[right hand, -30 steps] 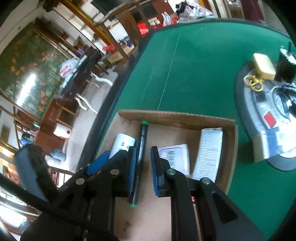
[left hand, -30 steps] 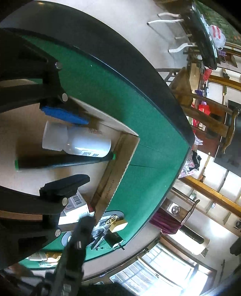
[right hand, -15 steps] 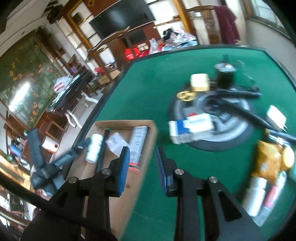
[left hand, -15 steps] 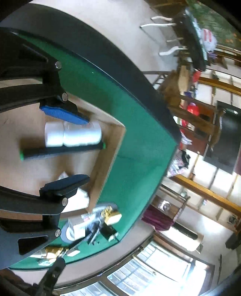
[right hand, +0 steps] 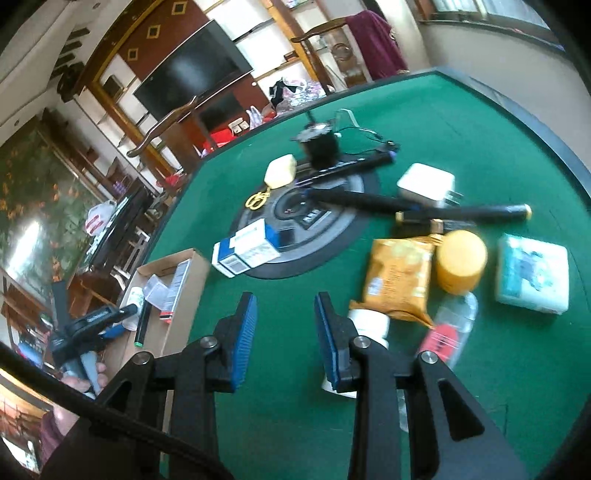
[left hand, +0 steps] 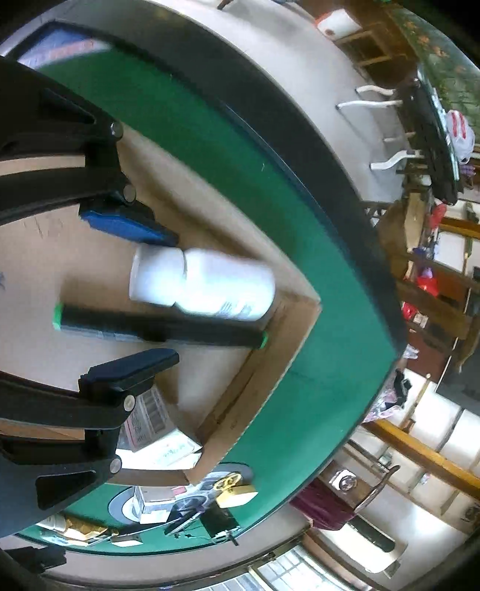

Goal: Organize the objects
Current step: 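Grasp the small white bottle with the left tool while the right tool grasps the clear blister pack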

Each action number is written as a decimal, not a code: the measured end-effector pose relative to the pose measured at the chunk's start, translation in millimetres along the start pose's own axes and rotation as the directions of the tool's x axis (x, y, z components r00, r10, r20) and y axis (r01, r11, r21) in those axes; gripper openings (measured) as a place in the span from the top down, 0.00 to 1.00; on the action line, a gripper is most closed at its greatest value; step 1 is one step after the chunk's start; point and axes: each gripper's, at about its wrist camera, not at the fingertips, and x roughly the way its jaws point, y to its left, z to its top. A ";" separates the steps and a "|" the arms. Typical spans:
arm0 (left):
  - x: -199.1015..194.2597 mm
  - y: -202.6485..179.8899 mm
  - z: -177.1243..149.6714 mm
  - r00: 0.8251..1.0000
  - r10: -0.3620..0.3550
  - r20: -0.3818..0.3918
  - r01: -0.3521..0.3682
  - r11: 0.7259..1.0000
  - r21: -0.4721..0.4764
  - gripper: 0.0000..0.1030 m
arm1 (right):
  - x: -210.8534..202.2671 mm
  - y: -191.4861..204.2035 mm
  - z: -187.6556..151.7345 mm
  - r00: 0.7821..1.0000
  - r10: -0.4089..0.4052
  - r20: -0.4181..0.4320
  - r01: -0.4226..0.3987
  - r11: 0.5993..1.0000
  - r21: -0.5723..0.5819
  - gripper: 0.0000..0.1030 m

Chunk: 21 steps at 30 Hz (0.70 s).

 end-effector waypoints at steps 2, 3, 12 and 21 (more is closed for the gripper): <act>3.9 -11.1 0.0 0.998 -0.064 -0.012 0.064 0.998 0.000 0.51 | -5.6 -7.2 -0.1 1.000 -0.003 0.010 0.003 1.000 0.007 0.71; 7.4 -16.5 1.0 0.993 -0.115 -0.029 0.115 0.993 -0.006 0.51 | -8.4 -12.4 0.4 1.000 -0.006 0.015 0.006 1.000 0.015 0.71; -52.9 -58.9 -14.0 0.984 -0.163 0.068 0.152 0.978 0.144 0.49 | -29.6 -60.5 5.4 0.992 -0.092 0.084 0.087 0.994 0.070 0.71; -74.4 -186.2 -110.4 0.957 -0.282 -0.060 0.272 0.811 0.518 0.49 | -40.9 -116.3 0.8 0.974 -0.164 0.156 0.132 0.972 0.195 0.71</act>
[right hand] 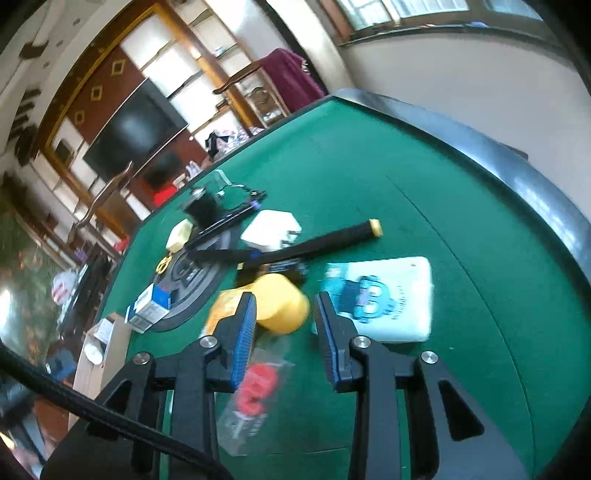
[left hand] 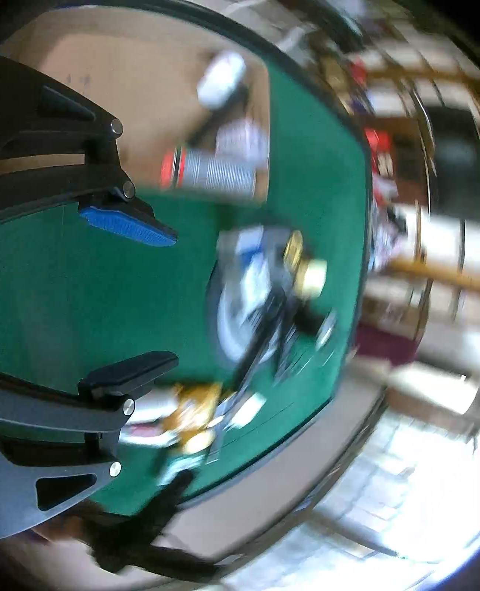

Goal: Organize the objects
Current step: 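Grasp the small white bottle with the left tool while the right tool grasps the clear blister pack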

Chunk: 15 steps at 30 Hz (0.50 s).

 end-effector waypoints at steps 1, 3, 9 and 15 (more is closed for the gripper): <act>7.3 -17.1 -2.2 1.000 0.008 -0.009 -0.007 0.999 0.042 0.49 | -1.1 -1.2 0.7 1.000 0.012 0.001 -0.012 1.000 0.003 0.71; 27.7 -49.0 -10.7 0.999 0.023 -0.043 -0.018 0.993 0.118 0.49 | -5.0 -1.7 1.3 1.000 0.025 0.014 -0.025 1.000 -0.001 0.71; 60.3 -101.0 -15.1 0.997 0.046 -0.054 -0.035 0.980 0.197 0.48 | -8.7 2.8 0.6 0.998 0.055 0.018 -0.055 0.998 -0.022 0.71; 89.2 -113.7 -17.2 0.994 0.085 -0.075 -0.064 0.967 0.248 0.48 | -7.8 2.6 -0.7 0.996 0.086 0.004 -0.086 0.996 -0.006 0.64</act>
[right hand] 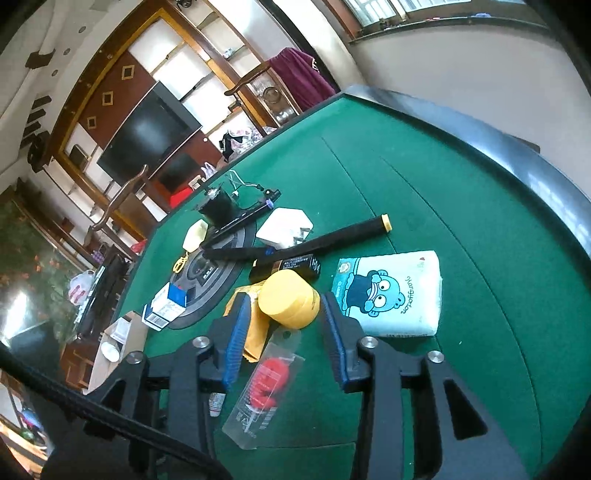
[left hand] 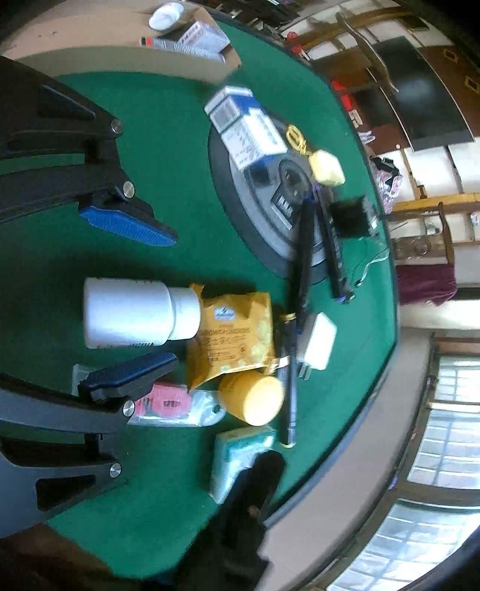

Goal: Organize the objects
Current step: 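Grasp the small white bottle with the left tool while the right tool grasps the clear blister pack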

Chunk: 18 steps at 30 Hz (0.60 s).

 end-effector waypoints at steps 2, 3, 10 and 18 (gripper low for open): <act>8.4 -3.0 -5.8 1.000 -0.025 -0.016 0.025 1.000 0.009 0.59 | -0.3 2.4 -0.4 1.000 0.000 0.004 0.000 1.000 -0.012 0.64; 5.3 -2.2 -8.2 0.999 -0.033 0.008 0.033 0.999 0.010 0.71 | 0.0 4.4 -1.2 1.000 -0.002 0.004 0.002 1.000 -0.022 0.64; -40.1 25.6 -15.2 0.989 -0.129 0.076 0.135 0.987 -0.087 0.71 | 13.9 12.9 -7.1 0.998 -0.034 -0.050 0.030 0.996 -0.080 0.65; -120.7 85.4 -50.7 0.964 -0.140 0.228 0.185 0.964 -0.191 0.71 | 23.2 22.2 -20.0 0.991 -0.038 -0.127 0.025 0.994 -0.106 0.65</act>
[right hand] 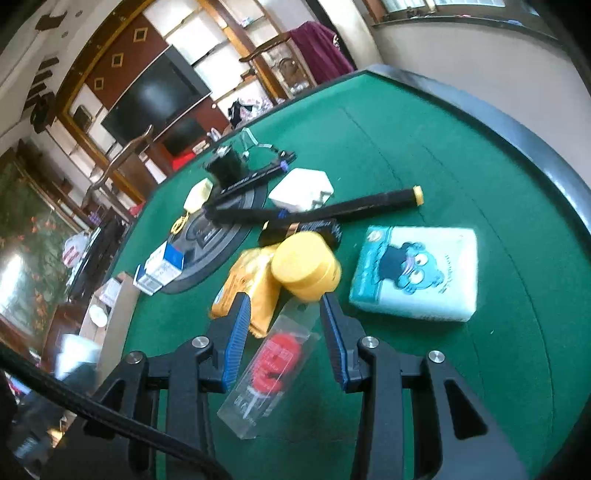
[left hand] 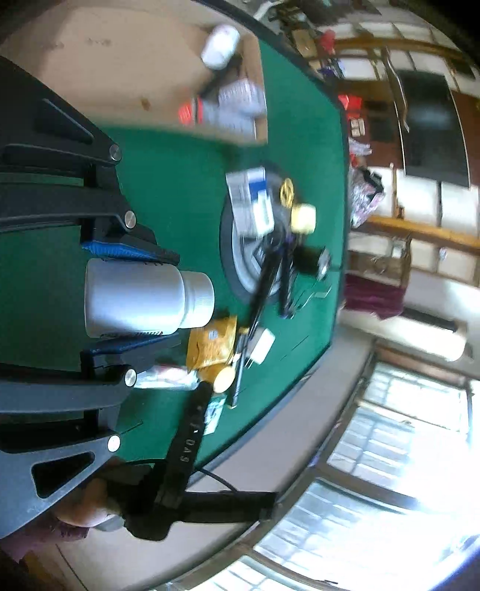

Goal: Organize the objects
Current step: 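Grasp the small white bottle with the left tool while the right tool grasps the clear blister pack, then lower the white bottle and blister pack into the cardboard tray and release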

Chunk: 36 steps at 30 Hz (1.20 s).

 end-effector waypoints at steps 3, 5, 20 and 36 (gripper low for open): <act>-25.0 24.5 -7.1 0.999 0.039 0.038 -0.038 0.999 -0.027 0.71 | 5.8 19.6 -14.6 0.997 -0.028 -0.072 0.024 0.999 -0.049 0.64; -34.2 38.9 -10.8 0.997 0.052 0.053 -0.049 0.997 -0.056 0.71 | 13.3 35.3 -20.6 0.990 -0.104 -0.090 0.095 0.991 -0.096 0.64; -77.0 112.2 -39.8 0.988 0.111 0.110 -0.090 0.979 -0.181 0.71 | 14.6 50.4 -28.6 0.971 -0.227 -0.081 0.217 0.970 -0.113 0.90; -48.9 216.8 3.0 0.944 0.323 -0.062 -0.329 0.927 -0.181 0.71 | 34.7 204.8 -29.2 0.915 0.298 -0.272 -0.346 0.927 -0.147 0.89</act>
